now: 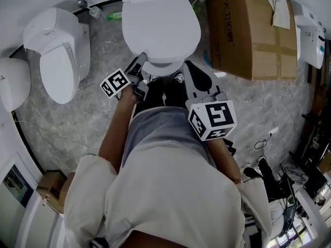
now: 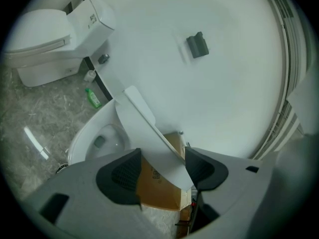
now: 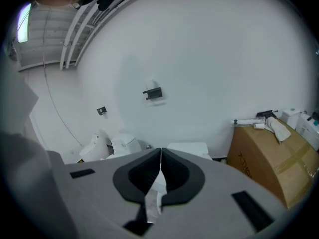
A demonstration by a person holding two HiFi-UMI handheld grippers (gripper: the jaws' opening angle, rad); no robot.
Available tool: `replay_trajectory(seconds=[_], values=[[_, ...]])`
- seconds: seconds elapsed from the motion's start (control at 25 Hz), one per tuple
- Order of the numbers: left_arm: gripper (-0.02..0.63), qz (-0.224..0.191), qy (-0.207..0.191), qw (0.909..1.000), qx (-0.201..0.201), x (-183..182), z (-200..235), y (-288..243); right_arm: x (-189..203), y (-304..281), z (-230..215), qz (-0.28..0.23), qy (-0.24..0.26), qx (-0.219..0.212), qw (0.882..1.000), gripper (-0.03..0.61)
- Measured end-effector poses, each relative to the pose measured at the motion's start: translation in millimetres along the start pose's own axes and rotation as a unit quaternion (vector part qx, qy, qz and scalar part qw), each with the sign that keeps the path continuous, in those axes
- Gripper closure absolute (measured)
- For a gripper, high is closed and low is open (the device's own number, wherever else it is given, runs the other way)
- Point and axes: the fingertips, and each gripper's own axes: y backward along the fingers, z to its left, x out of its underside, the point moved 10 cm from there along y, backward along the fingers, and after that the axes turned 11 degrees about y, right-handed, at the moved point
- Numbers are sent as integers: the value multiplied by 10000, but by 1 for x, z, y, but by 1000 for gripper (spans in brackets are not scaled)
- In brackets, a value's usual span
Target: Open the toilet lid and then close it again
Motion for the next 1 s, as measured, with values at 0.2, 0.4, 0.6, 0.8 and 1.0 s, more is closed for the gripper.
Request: replay_trajectory(seconds=[0.2, 0.4, 0.6, 0.8, 1.0], values=[[360, -50, 67, 9998, 155, -5, -9, -1, -4, 0, -1, -46, -6, 16, 10000, 568], [360, -67, 151, 9995, 278, -14, -19, -3, -6, -3, 0, -99, -82, 4, 9999, 566], [362, -92, 171, 9990, 396, -23, -28, -3, -10, -3, 4, -149, -84, 46, 9998, 568], [362, -80, 176, 9983, 558, -31, -39, -5, -11, 0, 6, -159, -181, 135, 9996, 568], [362, -100, 217, 9973, 689, -40, -46, -5, -10, 1, 10, -225, -201, 198, 9993, 568]])
